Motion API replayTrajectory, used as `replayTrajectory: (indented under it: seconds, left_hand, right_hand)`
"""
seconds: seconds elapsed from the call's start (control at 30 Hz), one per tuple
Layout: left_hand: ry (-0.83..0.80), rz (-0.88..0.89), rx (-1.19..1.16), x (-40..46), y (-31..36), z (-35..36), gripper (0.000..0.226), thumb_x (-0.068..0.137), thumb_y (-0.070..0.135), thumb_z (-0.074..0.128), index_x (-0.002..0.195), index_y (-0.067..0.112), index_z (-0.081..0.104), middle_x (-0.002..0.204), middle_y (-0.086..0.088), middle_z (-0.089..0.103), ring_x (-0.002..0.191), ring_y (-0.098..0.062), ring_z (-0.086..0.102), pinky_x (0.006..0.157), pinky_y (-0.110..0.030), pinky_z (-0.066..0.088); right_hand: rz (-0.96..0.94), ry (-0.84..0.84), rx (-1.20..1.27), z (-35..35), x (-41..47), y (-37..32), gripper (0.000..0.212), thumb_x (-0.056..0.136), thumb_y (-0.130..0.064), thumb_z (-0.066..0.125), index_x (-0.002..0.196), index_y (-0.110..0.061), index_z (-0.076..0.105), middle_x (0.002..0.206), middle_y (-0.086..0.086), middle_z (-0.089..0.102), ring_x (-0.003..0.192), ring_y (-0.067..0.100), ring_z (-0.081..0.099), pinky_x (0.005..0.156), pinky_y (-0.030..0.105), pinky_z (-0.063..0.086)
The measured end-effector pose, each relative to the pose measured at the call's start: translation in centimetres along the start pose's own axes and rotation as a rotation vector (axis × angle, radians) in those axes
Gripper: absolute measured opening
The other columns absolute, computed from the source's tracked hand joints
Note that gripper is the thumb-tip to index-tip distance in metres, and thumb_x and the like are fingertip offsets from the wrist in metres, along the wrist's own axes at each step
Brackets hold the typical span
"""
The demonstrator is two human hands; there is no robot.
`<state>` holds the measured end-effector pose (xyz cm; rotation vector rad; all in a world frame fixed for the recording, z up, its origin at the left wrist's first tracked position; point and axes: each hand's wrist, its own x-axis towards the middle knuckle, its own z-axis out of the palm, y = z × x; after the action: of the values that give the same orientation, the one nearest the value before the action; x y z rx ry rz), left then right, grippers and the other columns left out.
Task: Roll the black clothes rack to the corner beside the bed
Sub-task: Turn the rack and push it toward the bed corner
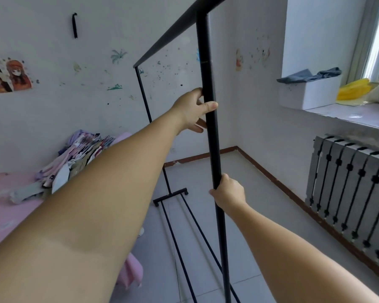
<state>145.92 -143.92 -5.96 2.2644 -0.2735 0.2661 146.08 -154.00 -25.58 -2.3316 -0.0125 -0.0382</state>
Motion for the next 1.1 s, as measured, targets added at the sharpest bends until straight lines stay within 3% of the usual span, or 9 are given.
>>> replayTrajectory:
  seconds: [0.37,0.5,0.67,0.87,1.1]
  left_hand:
    - [0.015,0.016,-0.033,-4.9,-1.1,-3.5,0.035,0.092,0.027,0.052,0.126,0.019,0.047,0.102,-0.004,0.054,0.076,-0.023,0.068,0.063,-0.034,0.060]
    - [0.029,-0.009,-0.113,-4.7,-2.1,-4.1,0.030,0.091,0.025,0.054,0.119,0.018,0.048,0.107,-0.006,0.053,0.078,-0.026,0.067,0.067,-0.039,0.061]
    - [0.041,-0.008,-0.178,-2.9,-3.8,-4.5,0.018,0.092,0.023,0.053,0.108,0.022,0.047,0.099,-0.002,0.053,0.080,-0.024,0.065,0.060,-0.035,0.060]
    - [0.048,-0.006,-0.162,1.6,-6.4,-5.0,0.023,0.092,0.025,0.052,0.114,0.021,0.047,0.110,-0.009,0.055,0.086,-0.028,0.066,0.065,-0.039,0.061]
    - [0.067,-0.030,-0.171,8.6,-9.6,-5.6,0.026,0.092,0.025,0.052,0.117,0.022,0.047,0.105,-0.007,0.056,0.086,-0.029,0.067,0.064,-0.039,0.061]
  right_hand:
    - [-0.012,-0.014,-0.007,2.7,-5.4,-2.9,0.029,0.087,-0.020,0.059,0.112,-0.010,0.050,0.085,0.003,0.056,0.077,0.023,0.057,0.056,0.028,0.044]
    - [0.004,-0.041,-0.026,3.2,-4.9,-4.0,0.030,0.087,-0.019,0.061,0.112,-0.008,0.049,0.095,0.010,0.062,0.079,0.024,0.056,0.062,0.031,0.047]
    - [0.006,-0.044,-0.037,4.1,-2.8,-5.0,0.031,0.088,-0.018,0.061,0.114,-0.007,0.049,0.103,0.011,0.064,0.078,0.023,0.054,0.060,0.030,0.045]
    - [-0.002,-0.045,-0.029,5.3,2.0,-5.8,0.031,0.086,-0.018,0.061,0.114,-0.009,0.050,0.100,0.010,0.064,0.077,0.022,0.055,0.058,0.029,0.044]
    - [-0.040,-0.062,-0.033,6.8,9.9,-6.8,0.030,0.086,-0.017,0.060,0.113,-0.009,0.050,0.101,0.009,0.065,0.078,0.022,0.056,0.061,0.029,0.046]
